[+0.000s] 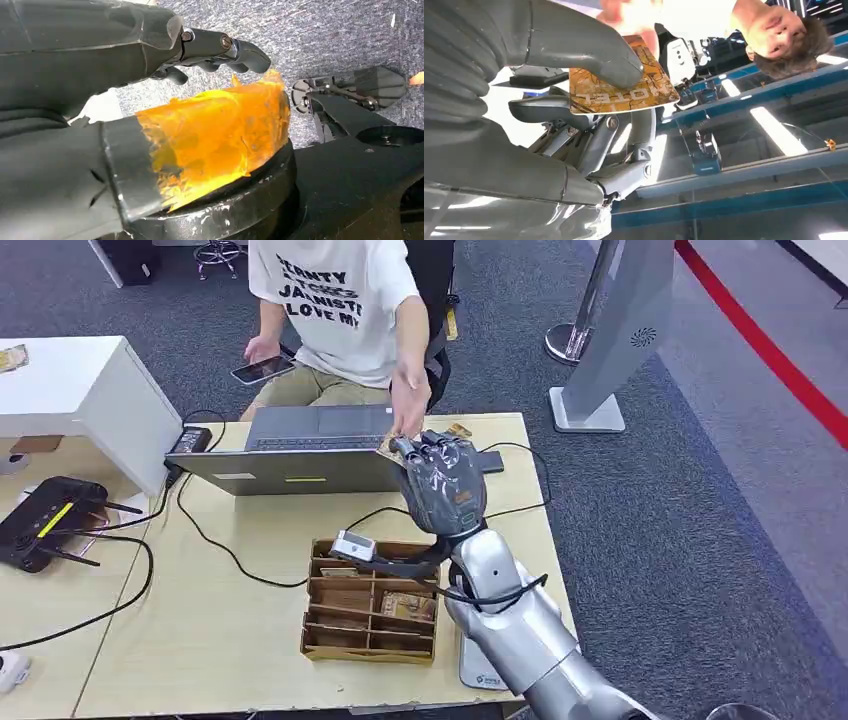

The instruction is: Pass the card to the sensor for recognition and then transmit it.

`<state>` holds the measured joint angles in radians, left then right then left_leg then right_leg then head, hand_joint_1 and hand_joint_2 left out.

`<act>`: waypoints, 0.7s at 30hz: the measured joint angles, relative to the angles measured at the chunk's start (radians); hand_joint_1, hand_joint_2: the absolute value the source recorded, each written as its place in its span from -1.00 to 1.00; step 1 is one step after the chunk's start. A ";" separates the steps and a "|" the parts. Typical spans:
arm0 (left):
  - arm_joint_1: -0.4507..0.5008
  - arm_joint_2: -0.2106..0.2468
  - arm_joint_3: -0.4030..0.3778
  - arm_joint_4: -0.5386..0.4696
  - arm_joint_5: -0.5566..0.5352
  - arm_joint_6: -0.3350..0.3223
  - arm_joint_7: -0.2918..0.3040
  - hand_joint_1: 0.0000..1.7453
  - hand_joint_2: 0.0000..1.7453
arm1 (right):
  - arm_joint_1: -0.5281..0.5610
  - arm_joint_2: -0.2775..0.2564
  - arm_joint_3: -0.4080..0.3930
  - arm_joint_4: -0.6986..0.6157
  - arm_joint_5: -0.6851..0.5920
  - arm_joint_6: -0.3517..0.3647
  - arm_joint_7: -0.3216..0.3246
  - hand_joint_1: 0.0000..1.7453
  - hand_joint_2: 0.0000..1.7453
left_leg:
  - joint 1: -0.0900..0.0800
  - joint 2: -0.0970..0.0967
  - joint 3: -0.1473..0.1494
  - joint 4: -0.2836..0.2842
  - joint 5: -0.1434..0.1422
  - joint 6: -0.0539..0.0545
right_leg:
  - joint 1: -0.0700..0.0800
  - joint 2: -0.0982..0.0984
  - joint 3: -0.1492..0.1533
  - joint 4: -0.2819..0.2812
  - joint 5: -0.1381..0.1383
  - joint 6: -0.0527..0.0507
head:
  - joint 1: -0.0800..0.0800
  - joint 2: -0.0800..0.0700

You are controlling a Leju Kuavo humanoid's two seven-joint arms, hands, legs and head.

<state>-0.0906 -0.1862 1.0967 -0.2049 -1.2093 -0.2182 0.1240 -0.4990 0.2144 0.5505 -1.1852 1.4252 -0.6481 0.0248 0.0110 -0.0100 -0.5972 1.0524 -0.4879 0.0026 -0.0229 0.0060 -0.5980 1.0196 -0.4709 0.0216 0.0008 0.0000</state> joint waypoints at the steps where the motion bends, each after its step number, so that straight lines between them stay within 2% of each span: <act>1: 0.000 0.000 0.000 0.000 0.000 0.000 0.000 -1.00 -1.00 | -0.003 0.000 0.001 0.004 0.000 0.000 0.001 1.00 1.00 | 0.000 0.000 0.000 0.000 0.000 0.000 | 0.000 0.000 0.000 0.000 0.000 0.000 | 0.000 0.000; 6: 0.000 0.000 -0.001 0.000 0.000 -0.002 0.000 -1.00 -1.00 | -0.013 0.000 0.008 0.020 0.001 0.000 0.005 0.96 1.00 | 0.000 0.000 0.000 0.000 0.000 0.000 | 0.000 0.000 0.000 0.000 0.000 0.000 | 0.000 0.000; 7: 0.000 0.000 -0.001 0.000 0.000 -0.002 0.000 -1.00 -1.00 | -0.013 0.000 0.008 0.023 0.001 0.000 0.007 0.18 1.00 | 0.000 0.000 0.000 0.000 0.000 0.000 | 0.000 0.000 0.000 0.000 0.000 0.000 | 0.000 0.000; 8: 0.000 0.000 -0.001 0.000 0.000 -0.003 0.000 -1.00 -1.00 | -0.013 0.000 0.008 0.024 0.001 0.000 0.007 0.18 1.00 | 0.000 0.000 0.000 0.000 0.000 0.000 | 0.000 0.000 0.000 0.000 0.000 0.000 | 0.000 0.000; 9: 0.000 0.000 -0.001 0.000 0.000 -0.003 0.000 -1.00 -1.00 | -0.014 0.000 0.008 0.025 0.001 0.000 0.007 -1.00 1.00 | 0.000 0.000 0.000 0.000 0.000 0.000 | 0.000 0.000 0.000 0.000 0.000 0.000 | 0.000 0.000; 17: 0.000 0.000 -0.001 0.000 0.000 -0.003 0.000 -1.00 -1.00 | -0.014 0.000 0.009 0.042 -0.011 0.000 0.014 -1.00 1.00 | 0.000 0.000 0.000 0.000 0.000 0.000 | 0.000 0.000 0.000 0.000 0.000 0.000 | 0.000 0.000; 18: 0.000 0.000 -0.001 0.000 0.001 -0.003 0.000 -1.00 -1.00 | -0.014 0.000 0.010 0.045 -0.014 0.000 0.015 -1.00 -1.00 | 0.000 0.000 0.000 0.000 0.000 0.000 | 0.000 0.000 0.000 0.000 0.000 0.000 | 0.000 0.000; 21: 0.000 0.000 -0.001 0.000 0.003 -0.003 0.000 -1.00 -1.00 | -0.014 0.000 0.016 0.055 -0.036 0.000 0.013 -1.00 -1.00 | 0.000 0.000 0.000 0.000 0.000 0.000 | 0.000 0.000 0.000 0.000 0.000 0.000 | 0.000 0.000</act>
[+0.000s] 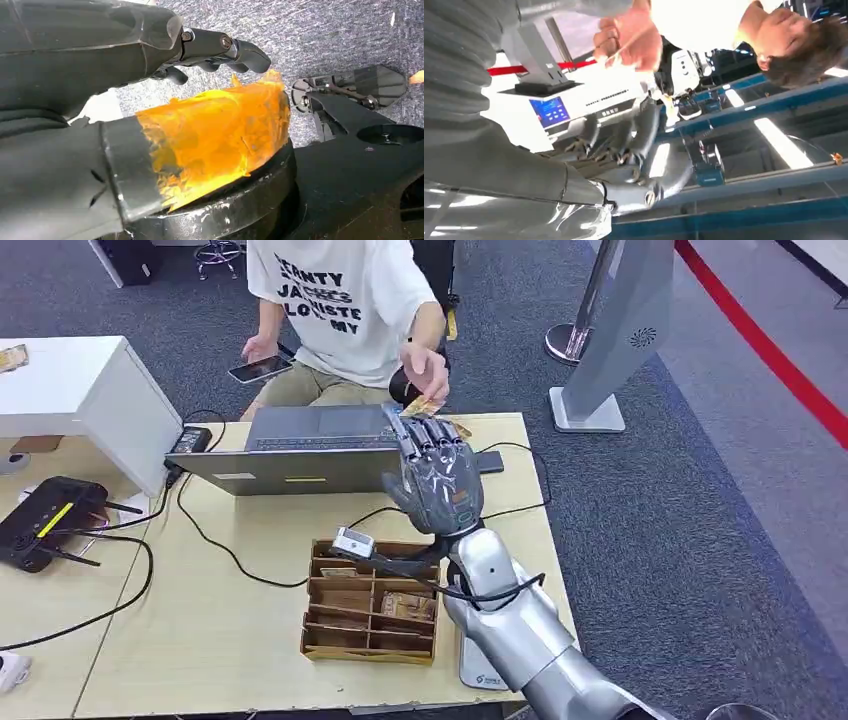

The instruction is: Pass the card to the sensor for recognition and then transmit it.

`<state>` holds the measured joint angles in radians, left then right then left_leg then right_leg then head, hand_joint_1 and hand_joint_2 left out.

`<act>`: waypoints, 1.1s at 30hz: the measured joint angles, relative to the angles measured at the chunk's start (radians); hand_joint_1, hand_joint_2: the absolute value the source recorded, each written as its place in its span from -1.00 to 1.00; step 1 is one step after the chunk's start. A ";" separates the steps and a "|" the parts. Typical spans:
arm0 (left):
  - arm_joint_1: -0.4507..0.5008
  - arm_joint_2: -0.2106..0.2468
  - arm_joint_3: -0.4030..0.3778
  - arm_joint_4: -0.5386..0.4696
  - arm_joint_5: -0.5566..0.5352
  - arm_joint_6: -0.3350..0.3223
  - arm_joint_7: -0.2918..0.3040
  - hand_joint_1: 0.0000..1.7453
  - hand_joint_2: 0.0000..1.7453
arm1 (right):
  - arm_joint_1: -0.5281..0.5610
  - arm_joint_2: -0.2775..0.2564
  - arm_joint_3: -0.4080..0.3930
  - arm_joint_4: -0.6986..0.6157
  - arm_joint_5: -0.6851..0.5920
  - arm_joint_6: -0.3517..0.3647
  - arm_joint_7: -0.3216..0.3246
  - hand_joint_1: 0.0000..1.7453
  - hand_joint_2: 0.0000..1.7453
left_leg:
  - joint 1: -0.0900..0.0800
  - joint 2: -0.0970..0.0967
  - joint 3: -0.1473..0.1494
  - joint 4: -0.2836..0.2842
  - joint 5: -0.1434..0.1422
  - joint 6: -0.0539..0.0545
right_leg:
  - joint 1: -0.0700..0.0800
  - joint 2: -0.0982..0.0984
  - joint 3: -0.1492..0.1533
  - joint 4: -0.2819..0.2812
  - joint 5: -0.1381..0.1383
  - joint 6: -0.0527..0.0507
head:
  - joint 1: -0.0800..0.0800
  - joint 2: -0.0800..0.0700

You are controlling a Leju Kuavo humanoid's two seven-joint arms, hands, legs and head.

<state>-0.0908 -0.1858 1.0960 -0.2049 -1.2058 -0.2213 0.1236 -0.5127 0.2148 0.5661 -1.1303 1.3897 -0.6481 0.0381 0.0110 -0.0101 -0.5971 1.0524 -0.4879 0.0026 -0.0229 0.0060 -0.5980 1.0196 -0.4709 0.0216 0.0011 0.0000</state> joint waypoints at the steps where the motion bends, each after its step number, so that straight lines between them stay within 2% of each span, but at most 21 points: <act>1: 0.000 0.000 0.000 0.000 0.000 0.000 0.000 -1.00 -1.00 | 0.000 0.000 0.002 0.003 -0.008 0.000 -0.002 -1.00 -1.00 | 0.000 0.000 0.000 0.000 0.000 0.000 | 0.000 0.000 0.000 0.000 0.000 0.000 | 0.000 0.000; 6: 0.000 0.000 0.000 0.000 0.008 0.003 -0.003 -1.00 -1.00 | 0.010 0.000 0.016 0.008 -0.070 0.000 -0.031 -1.00 -1.00 | 0.000 0.000 0.000 0.000 0.000 0.000 | 0.000 0.000 0.000 0.000 0.000 0.000 | 0.000 0.000; 8: 0.000 0.000 0.000 0.000 0.014 0.005 -0.003 -1.00 -1.00 | 0.027 0.000 0.021 0.005 -0.131 0.000 -0.060 -1.00 -1.00 | 0.000 0.000 0.000 0.000 0.000 0.000 | 0.000 0.000 0.000 0.000 0.000 0.000 | 0.000 0.000; 11: 0.001 0.000 0.000 0.000 0.031 0.015 -0.003 -1.00 -1.00 | 0.066 0.000 0.035 -0.003 -0.310 0.000 -0.124 -1.00 -1.00 | 0.000 0.000 0.000 0.000 0.000 0.000 | 0.000 0.000 0.000 0.000 0.000 0.000 | 0.000 0.000; 15: 0.002 0.000 0.002 0.000 0.056 0.027 -0.005 -1.00 -1.00 | 0.146 0.000 0.064 -0.038 -0.586 0.000 -0.254 -1.00 -1.00 | 0.000 0.000 0.000 0.000 0.000 0.000 | 0.000 0.000 0.000 0.000 0.000 0.000 | 0.000 0.000; 20: 0.002 -0.001 0.015 0.000 0.089 0.057 -0.012 -1.00 -1.00 | 0.214 -0.005 0.112 -0.105 -0.901 0.024 -0.365 -1.00 -1.00 | 0.000 0.000 0.000 0.000 -0.001 0.000 | 0.000 0.000 -0.001 0.000 0.000 0.000 | 0.000 0.000; 22: 0.002 -0.005 0.027 0.000 0.101 0.068 -0.018 -1.00 -1.00 | 0.232 -0.011 0.124 -0.137 -1.084 0.079 -0.407 -1.00 -1.00 | 0.000 0.000 0.000 0.000 0.000 0.000 | 0.000 0.000 -0.001 0.000 0.000 0.000 | 0.000 0.000; 26: 0.001 -0.010 0.048 0.000 0.130 0.087 -0.027 -1.00 -1.00 | 0.253 -0.021 0.125 -0.205 -1.416 0.257 -0.447 -1.00 -1.00 | 0.000 0.000 0.000 0.000 0.000 0.000 | 0.000 0.000 -0.001 0.000 0.000 0.000 | 0.000 0.000; 28: 0.001 -0.012 0.056 0.000 0.137 0.090 -0.029 -1.00 -1.00 | 0.254 -0.027 0.125 -0.232 -1.527 0.326 -0.446 -1.00 -1.00 | 0.000 0.000 0.000 0.000 0.000 0.000 | 0.000 0.000 0.000 0.000 0.000 0.000 | 0.000 0.000; 31: -0.001 -0.014 0.064 0.000 0.138 0.089 -0.029 -1.00 -1.00 | 0.263 -0.031 0.115 -0.267 -1.760 0.476 -0.423 -1.00 -1.00 | 0.000 0.000 0.000 0.000 0.000 0.000 | 0.000 0.000 -0.001 0.000 0.000 0.000 | 0.000 0.000; 33: -0.001 -0.015 0.066 0.000 0.137 0.088 -0.028 -1.00 -1.00 | 0.269 -0.031 0.104 -0.282 -1.860 0.550 -0.410 -1.00 -1.00 | 0.000 0.000 0.000 0.000 0.000 0.000 | 0.000 0.000 -0.001 0.000 0.000 0.000 | 0.000 0.000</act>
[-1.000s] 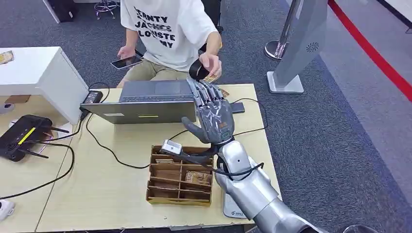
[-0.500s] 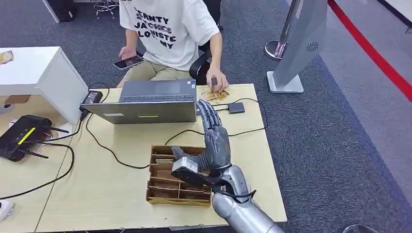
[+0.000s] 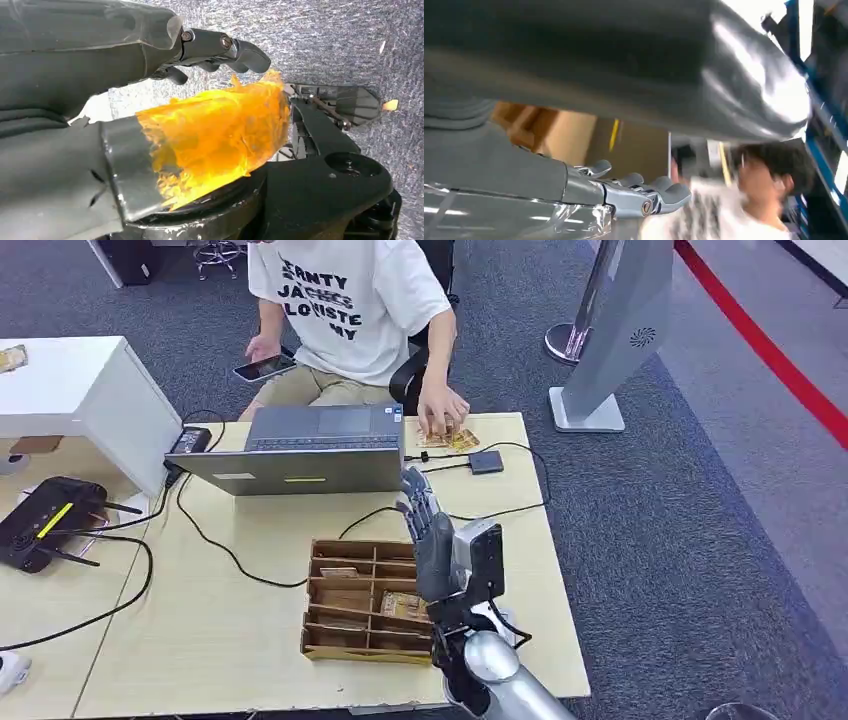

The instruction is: Pass the card to the sensor for recognition and then transmit it.

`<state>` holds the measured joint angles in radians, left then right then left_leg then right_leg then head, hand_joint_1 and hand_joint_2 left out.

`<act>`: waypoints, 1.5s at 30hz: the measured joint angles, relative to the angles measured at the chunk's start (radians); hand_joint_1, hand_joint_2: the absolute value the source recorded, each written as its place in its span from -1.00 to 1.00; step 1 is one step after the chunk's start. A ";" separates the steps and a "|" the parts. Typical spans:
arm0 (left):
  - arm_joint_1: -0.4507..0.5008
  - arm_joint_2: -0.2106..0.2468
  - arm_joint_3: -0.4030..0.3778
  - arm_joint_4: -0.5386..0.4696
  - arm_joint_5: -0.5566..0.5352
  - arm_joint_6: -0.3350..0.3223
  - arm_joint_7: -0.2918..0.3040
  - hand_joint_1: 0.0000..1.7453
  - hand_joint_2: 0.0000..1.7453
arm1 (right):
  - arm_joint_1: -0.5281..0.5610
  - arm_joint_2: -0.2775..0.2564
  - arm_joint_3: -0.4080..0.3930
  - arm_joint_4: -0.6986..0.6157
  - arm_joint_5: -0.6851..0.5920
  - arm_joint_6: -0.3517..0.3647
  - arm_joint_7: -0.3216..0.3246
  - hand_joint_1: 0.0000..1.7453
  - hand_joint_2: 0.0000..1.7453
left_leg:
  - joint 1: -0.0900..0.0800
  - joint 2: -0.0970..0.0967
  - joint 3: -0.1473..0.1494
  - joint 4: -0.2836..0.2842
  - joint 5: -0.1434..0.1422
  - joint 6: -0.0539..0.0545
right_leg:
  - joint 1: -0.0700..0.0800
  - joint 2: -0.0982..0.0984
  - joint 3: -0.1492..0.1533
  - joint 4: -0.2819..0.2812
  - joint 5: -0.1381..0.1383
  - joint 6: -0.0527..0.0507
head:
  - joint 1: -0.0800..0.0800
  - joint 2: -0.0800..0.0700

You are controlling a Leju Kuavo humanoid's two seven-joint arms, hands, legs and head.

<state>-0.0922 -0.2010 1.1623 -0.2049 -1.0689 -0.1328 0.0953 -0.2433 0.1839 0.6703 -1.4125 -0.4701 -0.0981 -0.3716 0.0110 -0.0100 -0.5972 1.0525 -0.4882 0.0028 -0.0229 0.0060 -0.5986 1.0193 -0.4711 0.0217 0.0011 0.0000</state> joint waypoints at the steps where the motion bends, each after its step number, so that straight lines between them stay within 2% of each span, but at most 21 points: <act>1: 0.000 0.000 0.002 0.000 -0.002 -0.003 0.002 -1.00 -1.00 | 0.009 0.000 -0.014 -0.014 -0.095 0.070 0.012 -1.00 -1.00 | 0.000 0.000 0.000 0.000 0.000 0.000 | 0.000 0.000 0.000 0.000 0.000 0.000 | 0.000 0.000; 7: -0.002 -0.005 0.003 0.000 -0.016 -0.014 0.018 -1.00 -1.00 | 0.055 -0.008 -0.077 -0.056 -0.371 0.308 0.037 -1.00 -1.00 | 0.000 0.000 0.000 0.000 0.000 0.000 | 0.000 0.000 0.000 0.000 0.000 0.000 | 0.000 0.000; 10: -0.002 -0.008 0.003 0.000 -0.037 -0.004 0.035 -1.00 -1.00 | 0.085 -0.010 -0.106 -0.080 -0.471 0.410 0.054 -1.00 -1.00 | 0.000 0.000 0.000 0.000 0.000 0.000 | 0.000 0.000 0.000 0.000 0.000 0.000 | 0.000 0.000; 12: -0.003 -0.010 0.003 0.000 -0.046 0.005 0.042 -1.00 -1.00 | 0.098 -0.011 -0.119 -0.093 -0.498 0.446 0.060 -1.00 -1.00 | 0.000 0.000 0.000 0.000 0.000 0.000 | 0.000 0.000 0.000 0.000 0.000 0.000 | 0.000 0.000; 18: -0.005 -0.010 0.003 0.000 -0.052 0.009 0.050 -1.00 -1.00 | 0.119 -0.011 -0.133 -0.122 -0.524 0.500 0.071 -1.00 -1.00 | 0.000 0.000 0.000 0.000 0.000 0.000 | 0.000 0.000 0.000 0.000 0.000 0.000 | 0.000 0.000; 24: -0.005 -0.014 0.003 0.000 -0.052 0.007 0.046 -1.00 -1.00 | 0.124 -0.011 -0.133 -0.142 -0.528 0.521 0.072 -1.00 -1.00 | 0.000 0.000 0.000 0.000 0.000 0.000 | 0.000 0.000 0.000 0.000 0.000 0.000 | 0.000 0.000; 45: -0.010 -0.020 0.002 0.000 -0.047 -0.055 -0.002 -1.00 -1.00 | 0.107 -0.011 -0.127 -0.158 -0.542 0.620 0.086 -1.00 -1.00 | 0.000 0.000 0.000 0.000 0.000 0.000 | 0.000 0.000 0.000 0.000 0.000 0.000 | 0.000 0.000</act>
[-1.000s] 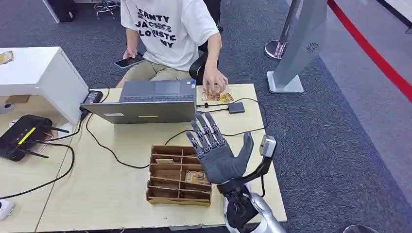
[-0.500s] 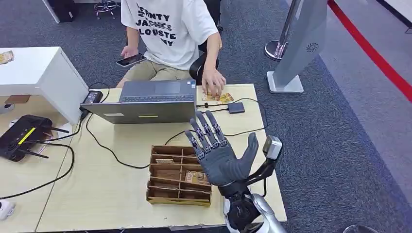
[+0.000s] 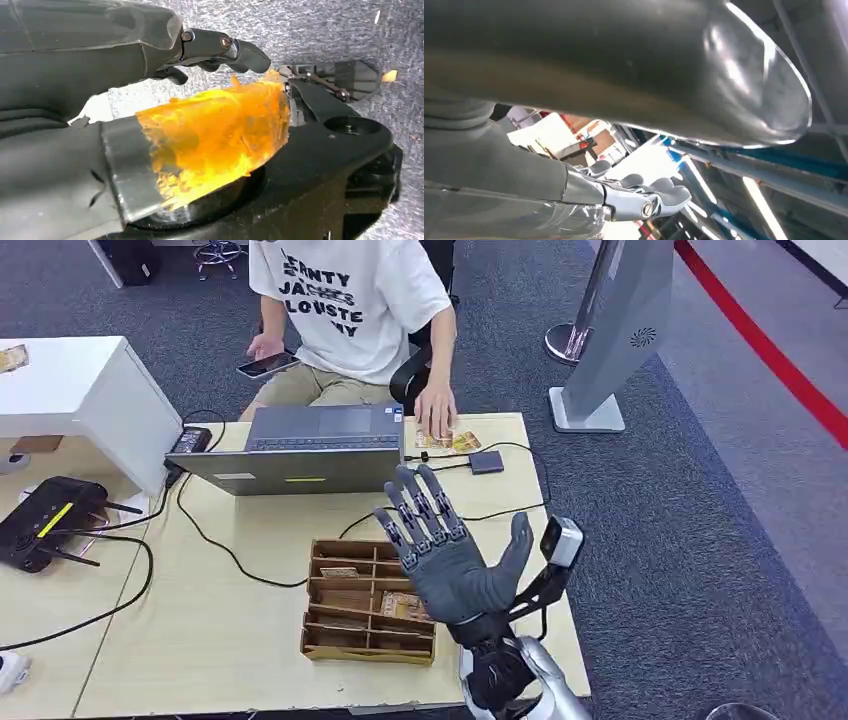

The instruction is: Pass the card to the sensor for recognition and then transmit it.

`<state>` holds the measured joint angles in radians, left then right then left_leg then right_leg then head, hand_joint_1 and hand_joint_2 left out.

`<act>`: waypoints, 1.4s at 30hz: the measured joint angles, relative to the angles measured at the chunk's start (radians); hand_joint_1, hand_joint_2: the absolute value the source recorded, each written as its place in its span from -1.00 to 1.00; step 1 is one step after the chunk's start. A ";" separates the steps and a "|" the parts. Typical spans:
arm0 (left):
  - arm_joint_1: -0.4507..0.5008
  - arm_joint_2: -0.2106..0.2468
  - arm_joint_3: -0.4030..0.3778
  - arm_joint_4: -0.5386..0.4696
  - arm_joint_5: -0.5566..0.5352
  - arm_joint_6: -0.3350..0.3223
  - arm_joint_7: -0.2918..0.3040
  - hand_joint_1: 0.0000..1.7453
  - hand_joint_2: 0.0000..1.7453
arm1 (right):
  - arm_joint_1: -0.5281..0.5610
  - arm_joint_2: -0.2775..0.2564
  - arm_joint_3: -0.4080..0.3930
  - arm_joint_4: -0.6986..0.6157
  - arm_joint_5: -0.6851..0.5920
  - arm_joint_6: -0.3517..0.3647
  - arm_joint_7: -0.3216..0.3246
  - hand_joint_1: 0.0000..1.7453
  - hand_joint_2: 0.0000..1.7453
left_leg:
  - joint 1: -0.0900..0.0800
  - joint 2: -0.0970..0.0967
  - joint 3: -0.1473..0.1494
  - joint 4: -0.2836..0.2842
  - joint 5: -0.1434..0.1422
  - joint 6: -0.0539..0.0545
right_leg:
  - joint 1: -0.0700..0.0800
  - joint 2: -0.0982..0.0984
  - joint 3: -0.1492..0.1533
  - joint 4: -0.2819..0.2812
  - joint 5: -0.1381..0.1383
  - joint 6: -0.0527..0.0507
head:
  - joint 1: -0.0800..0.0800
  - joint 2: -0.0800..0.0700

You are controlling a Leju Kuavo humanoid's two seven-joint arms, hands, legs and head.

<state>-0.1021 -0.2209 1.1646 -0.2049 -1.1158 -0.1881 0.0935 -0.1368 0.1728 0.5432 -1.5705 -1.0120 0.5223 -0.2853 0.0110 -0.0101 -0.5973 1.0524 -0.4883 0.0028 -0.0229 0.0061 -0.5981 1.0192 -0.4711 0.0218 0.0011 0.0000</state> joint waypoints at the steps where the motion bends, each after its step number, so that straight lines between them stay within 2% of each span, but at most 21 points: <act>1: 0.000 0.000 0.000 0.000 0.000 0.000 -0.001 -1.00 -1.00 | -0.002 0.000 0.001 0.000 0.001 0.002 0.000 -1.00 -1.00 | 0.000 0.000 0.000 0.000 0.000 0.000 | 0.000 0.000 0.000 0.000 0.000 0.000 | 0.000 0.000; 27: -0.001 0.000 0.000 0.000 0.001 -0.010 -0.001 -1.00 -1.00 | -0.016 0.000 0.023 0.000 0.003 0.019 -0.012 -1.00 -1.00 | 0.000 0.000 0.000 0.000 0.000 0.000 | 0.000 0.000 0.000 0.000 0.000 0.000 | 0.000 0.000; 42: -0.001 0.000 0.000 0.000 0.000 -0.003 0.001 -1.00 -1.00 | -0.011 0.000 0.023 0.001 -0.059 0.041 -0.014 -1.00 -1.00 | 0.000 0.000 0.000 0.000 0.000 0.000 | 0.000 0.000 0.000 0.000 0.000 0.000 | 0.000 0.000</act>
<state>-0.1030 -0.2209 1.1646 -0.2049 -1.1158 -0.1911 0.0946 -0.1482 0.1728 0.5657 -1.5698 -1.0708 0.5634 -0.2998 0.0110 -0.0101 -0.5973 1.0524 -0.4883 0.0028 -0.0229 0.0061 -0.5982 1.0192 -0.4711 0.0218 0.0011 0.0000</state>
